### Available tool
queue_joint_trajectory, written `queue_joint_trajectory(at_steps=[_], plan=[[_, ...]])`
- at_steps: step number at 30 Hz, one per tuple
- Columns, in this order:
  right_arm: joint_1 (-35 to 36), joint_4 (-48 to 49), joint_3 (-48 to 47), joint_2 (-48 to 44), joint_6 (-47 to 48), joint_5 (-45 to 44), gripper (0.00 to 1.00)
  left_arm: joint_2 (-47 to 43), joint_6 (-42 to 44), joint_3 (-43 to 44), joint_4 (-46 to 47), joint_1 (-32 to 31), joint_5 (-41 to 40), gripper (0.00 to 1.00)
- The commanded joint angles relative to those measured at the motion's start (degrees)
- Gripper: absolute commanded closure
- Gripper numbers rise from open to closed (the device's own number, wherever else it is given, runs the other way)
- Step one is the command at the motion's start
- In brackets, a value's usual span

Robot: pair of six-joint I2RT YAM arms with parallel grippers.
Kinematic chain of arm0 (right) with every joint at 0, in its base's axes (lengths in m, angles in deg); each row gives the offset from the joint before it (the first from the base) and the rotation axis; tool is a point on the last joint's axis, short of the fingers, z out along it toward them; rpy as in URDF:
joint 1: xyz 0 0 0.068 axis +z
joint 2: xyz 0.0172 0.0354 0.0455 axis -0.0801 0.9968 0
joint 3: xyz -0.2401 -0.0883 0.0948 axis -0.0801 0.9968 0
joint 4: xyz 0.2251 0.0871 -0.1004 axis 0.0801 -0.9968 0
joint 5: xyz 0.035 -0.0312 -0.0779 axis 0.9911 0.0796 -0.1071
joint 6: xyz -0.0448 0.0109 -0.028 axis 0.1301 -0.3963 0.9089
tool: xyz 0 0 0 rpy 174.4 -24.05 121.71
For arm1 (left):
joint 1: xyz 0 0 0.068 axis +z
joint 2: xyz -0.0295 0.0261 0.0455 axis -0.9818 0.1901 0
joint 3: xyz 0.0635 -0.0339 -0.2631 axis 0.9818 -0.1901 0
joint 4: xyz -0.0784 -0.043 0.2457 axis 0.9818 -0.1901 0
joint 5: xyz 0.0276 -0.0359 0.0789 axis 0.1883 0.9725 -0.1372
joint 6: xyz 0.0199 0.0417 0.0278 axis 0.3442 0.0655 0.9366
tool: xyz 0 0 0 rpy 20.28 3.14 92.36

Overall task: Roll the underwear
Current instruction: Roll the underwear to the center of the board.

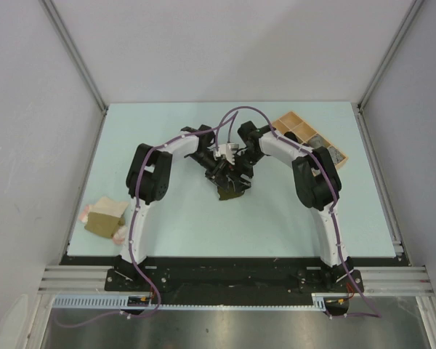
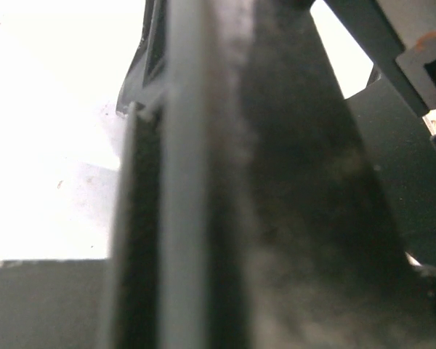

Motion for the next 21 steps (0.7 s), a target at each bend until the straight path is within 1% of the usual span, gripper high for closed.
queue_joint_trajectory(at_steps=[1,4,10,14,15,16,17,18,19,20,21], plan=[[3.97,-0.75,-2.26,4.20,-3.14,-1.69,0.20,3.25,5.00,-1.47,2.59,-2.17,-12.70,0.82],[4.32,-2.59,-4.19,5.78,-4.54,-2.75,0.21,3.25,5.09,-1.47,2.59,-2.17,-12.61,0.82],[4.67,-6.81,-7.01,7.98,-4.81,-2.13,0.22,3.25,4.91,-1.47,2.59,-2.08,-12.61,0.81],[4.85,-6.74,-4.91,6.94,-5.95,-1.00,0.24,3.07,4.12,-2.26,3.29,-2.08,-12.17,0.81],[4.85,-4.12,-3.33,5.89,-7.43,-0.47,0.23,2.90,3.77,-2.44,3.64,-2.08,-12.26,0.81],[4.33,-2.18,0.68,3.01,-8.14,1.10,0.22,2.90,3.68,-2.61,3.73,-2.08,-12.26,0.81],[3.97,0.28,3.68,0.80,-9.28,1.64,0.19,2.89,3.59,-2.96,3.73,-2.08,-12.34,0.81],[3.71,5.52,6.06,-1.05,-10.08,1.99,0.17,2.81,3.51,-3.23,3.91,-2.08,-12.52,0.81],[2.84,8.01,10.00,-4.46,-12.17,2.43,0.16,2.81,3.51,-3.32,4.00,-2.08,-12.69,0.82],[2.31,11.52,11.26,-5.71,-13.06,2.96,0.15,2.89,3.33,-3.58,4.00,-1.99,-12.70,0.82],[1.69,12.59,12.05,-6.59,-13.94,3.57,0.13,2.89,3.24,-3.58,4.08,-1.99,-12.70,0.82]])
